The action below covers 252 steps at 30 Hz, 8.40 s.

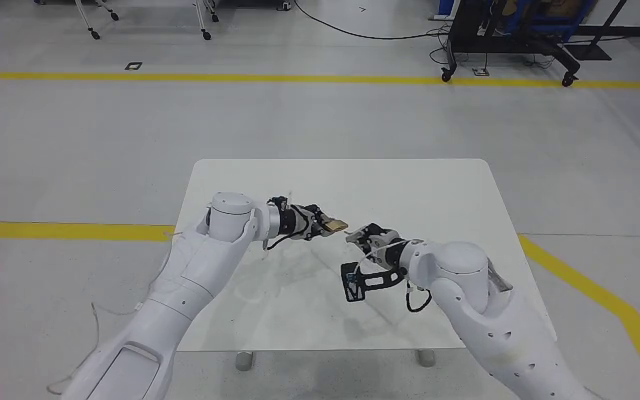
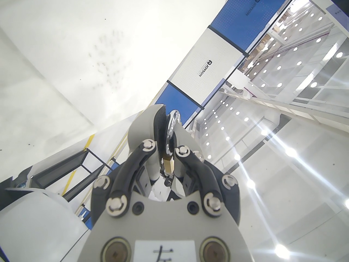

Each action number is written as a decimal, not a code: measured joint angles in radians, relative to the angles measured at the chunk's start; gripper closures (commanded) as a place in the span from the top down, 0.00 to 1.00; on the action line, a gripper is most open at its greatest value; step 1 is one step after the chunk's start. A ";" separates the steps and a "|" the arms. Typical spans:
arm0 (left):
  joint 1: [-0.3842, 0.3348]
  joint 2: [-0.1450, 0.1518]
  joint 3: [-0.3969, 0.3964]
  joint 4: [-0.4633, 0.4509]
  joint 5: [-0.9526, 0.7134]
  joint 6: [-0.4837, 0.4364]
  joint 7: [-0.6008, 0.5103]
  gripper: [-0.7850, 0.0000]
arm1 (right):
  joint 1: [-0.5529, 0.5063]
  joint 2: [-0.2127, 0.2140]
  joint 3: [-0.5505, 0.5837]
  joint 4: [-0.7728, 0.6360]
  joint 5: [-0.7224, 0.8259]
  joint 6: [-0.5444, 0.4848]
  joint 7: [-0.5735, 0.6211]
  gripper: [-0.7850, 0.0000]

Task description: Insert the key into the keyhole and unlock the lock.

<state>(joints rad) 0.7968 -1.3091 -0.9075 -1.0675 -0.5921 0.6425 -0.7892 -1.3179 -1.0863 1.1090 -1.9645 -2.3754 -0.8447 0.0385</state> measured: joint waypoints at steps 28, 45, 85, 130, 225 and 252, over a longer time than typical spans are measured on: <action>0.002 0.005 0.000 0.017 0.004 -0.061 -0.066 0.00 | 0.012 0.008 0.014 -0.029 0.058 -0.031 -0.053 0.00; -0.004 0.012 0.011 0.040 0.027 -0.119 -0.176 0.00 | 0.027 0.032 0.005 -0.013 -0.002 -0.052 -0.146 0.00; 0.003 0.011 0.003 0.031 0.003 -0.153 -0.126 0.00 | 0.026 0.027 0.005 -0.038 0.109 -0.024 -0.005 1.00; 0.124 0.050 -0.077 -0.163 0.183 -0.496 -0.111 0.00 | 0.254 0.114 -0.098 0.441 1.116 -0.168 -0.044 0.00; 0.209 0.032 -0.128 -0.224 0.160 -0.534 0.058 0.00 | -0.022 0.012 0.033 0.304 1.616 0.342 0.114 0.00; 0.116 -0.002 0.092 -0.151 0.459 -0.280 0.048 0.00 | -0.220 0.067 0.423 0.114 1.389 0.394 0.123 1.00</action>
<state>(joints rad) 0.9133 -1.3112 -0.8152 -1.2184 -0.1334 0.3623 -0.7414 -1.5375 -1.0192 1.5321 -1.8504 -0.9868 -0.4509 0.1611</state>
